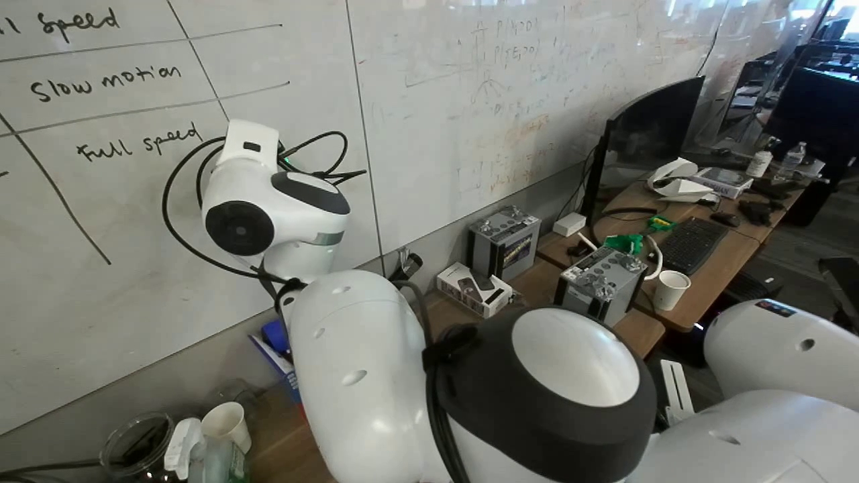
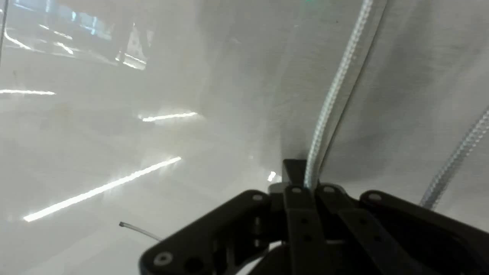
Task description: Put the white strings inside the box.
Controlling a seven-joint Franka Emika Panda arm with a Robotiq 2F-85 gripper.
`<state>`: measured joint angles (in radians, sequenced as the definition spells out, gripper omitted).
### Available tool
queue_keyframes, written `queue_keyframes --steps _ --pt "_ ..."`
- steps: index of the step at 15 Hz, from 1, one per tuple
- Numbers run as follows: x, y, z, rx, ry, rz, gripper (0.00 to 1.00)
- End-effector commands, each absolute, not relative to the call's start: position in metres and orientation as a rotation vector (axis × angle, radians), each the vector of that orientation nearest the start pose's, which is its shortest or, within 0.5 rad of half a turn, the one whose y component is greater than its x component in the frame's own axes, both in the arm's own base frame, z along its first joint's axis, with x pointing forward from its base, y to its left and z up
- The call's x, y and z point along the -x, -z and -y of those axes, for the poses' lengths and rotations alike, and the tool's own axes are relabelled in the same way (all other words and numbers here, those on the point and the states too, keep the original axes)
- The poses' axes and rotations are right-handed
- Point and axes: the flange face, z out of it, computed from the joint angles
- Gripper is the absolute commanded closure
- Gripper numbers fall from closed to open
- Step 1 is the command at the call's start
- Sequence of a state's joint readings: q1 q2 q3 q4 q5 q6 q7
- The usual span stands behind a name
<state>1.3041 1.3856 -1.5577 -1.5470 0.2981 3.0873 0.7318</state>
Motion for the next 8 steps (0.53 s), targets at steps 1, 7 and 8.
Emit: queue_keyframes --steps 1,7,8 --pt "-0.683 -0.447 -0.309 2.516 2.497 0.043 1.00" --pt "-0.688 -0.446 -0.292 2.407 2.500 -0.029 1.00" --pt "-0.688 -0.445 -0.287 2.386 2.497 -0.033 1.00"
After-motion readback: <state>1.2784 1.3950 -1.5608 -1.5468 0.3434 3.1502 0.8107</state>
